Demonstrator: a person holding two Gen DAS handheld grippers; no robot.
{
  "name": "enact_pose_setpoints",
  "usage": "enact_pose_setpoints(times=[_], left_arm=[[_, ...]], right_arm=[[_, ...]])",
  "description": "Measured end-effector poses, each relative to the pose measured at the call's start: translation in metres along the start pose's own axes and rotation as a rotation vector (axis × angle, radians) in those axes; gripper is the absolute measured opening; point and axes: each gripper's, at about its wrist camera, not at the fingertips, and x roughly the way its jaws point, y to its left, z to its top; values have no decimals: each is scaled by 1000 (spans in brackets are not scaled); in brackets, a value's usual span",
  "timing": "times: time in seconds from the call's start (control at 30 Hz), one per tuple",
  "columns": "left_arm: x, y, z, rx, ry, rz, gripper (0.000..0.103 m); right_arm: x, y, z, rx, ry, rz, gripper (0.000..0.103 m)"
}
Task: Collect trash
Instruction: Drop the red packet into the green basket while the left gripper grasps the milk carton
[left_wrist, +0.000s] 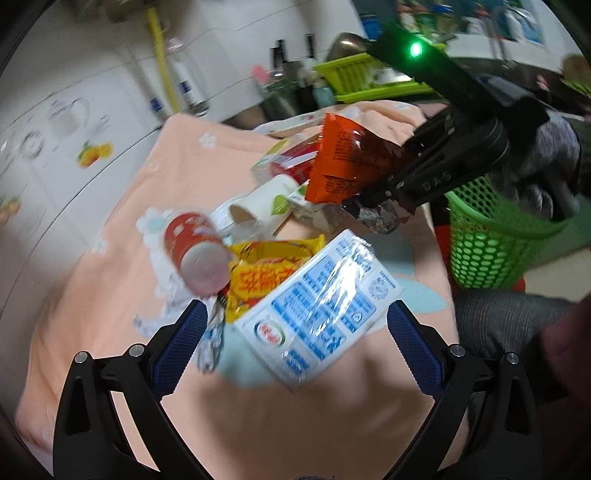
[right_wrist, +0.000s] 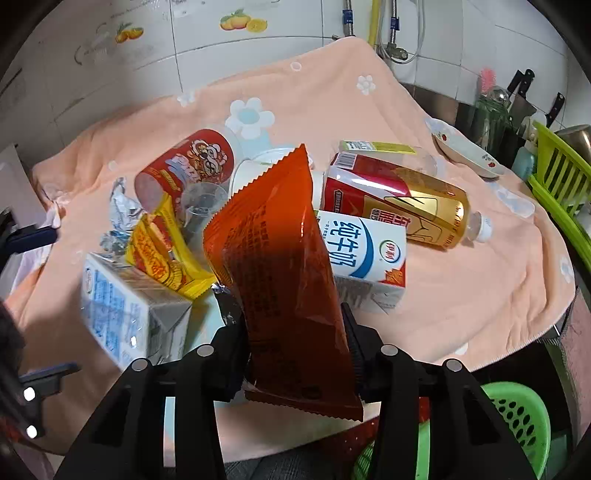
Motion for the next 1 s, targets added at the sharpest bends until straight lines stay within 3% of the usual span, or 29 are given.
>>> enact_pose_setpoints(times=[0.3,0.57,0.67,0.8,1.0], left_arm=[[25,-6,12,203,-2,-104,97],[43,-14,13,290,30,-184,97],[52,-22,12,320,58,-207,89],[62,-26,10,309,85,-200,81],[59,-24,16,212,76,-167,72]], right_arm=[[-28,-18,-13,96,5,49,40],[-49,-44,-31,159,14,20,40],[-53,-57,-42,186,28,-6,40],[-60,-77,-59,240,44,-48,40],[-69,-109,-87,319,65,-111,40]])
